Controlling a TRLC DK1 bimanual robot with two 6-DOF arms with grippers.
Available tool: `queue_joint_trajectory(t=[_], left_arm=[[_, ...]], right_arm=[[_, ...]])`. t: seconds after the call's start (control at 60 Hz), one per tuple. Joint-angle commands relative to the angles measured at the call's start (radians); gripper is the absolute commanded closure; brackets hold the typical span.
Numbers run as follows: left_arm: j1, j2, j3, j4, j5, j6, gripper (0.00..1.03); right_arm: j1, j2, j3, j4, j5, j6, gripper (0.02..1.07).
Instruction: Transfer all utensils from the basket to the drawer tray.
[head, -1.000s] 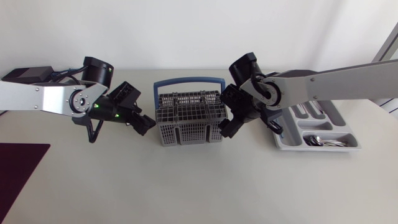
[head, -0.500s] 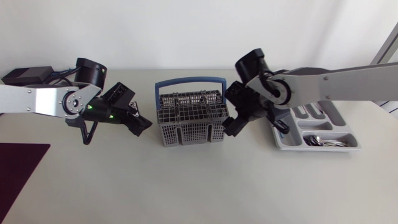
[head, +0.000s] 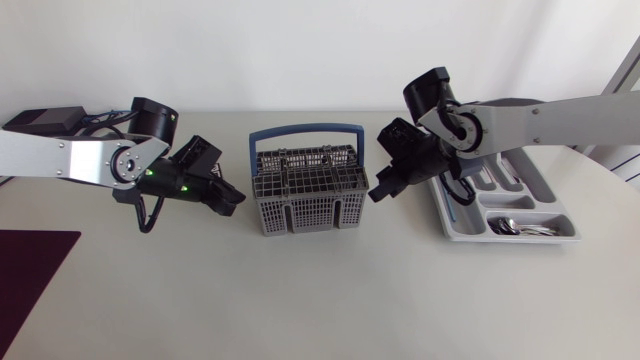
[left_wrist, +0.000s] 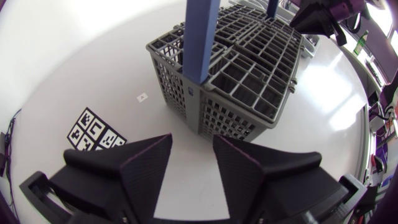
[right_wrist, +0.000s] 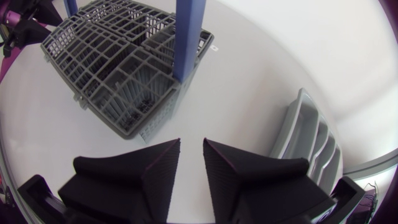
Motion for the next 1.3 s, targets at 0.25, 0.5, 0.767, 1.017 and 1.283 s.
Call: queue_joint_trajectory(t=[0.25, 0.5, 0.767, 1.017, 1.283], left_arm=[[-0.027, 0.059, 0.048, -0.008, 0.032, -0.040, 0.94], [-0.007, 0.058, 0.046, -0.008, 0.072, -0.034, 0.94], [0.018, 0.035, 0.029, -0.014, 0.083, -0.023, 0.94], [0.009, 0.024, 0.020, -0.020, 0.083, -0.024, 0.94], [0.007, 0.029, 0.017, -0.020, 0.083, -0.023, 0.91]], right_arm=[[0.060, 0.071, 0.061, -0.014, -0.075, 0.071, 1.01], [0.110, 0.030, 0.006, -0.019, -0.078, 0.083, 1.01], [0.142, -0.015, -0.010, -0.038, -0.086, 0.074, 1.01], [0.132, 0.013, 0.009, -0.032, -0.045, 0.072, 1.01], [0.123, 0.017, -0.002, -0.032, -0.025, 0.068, 1.01]])
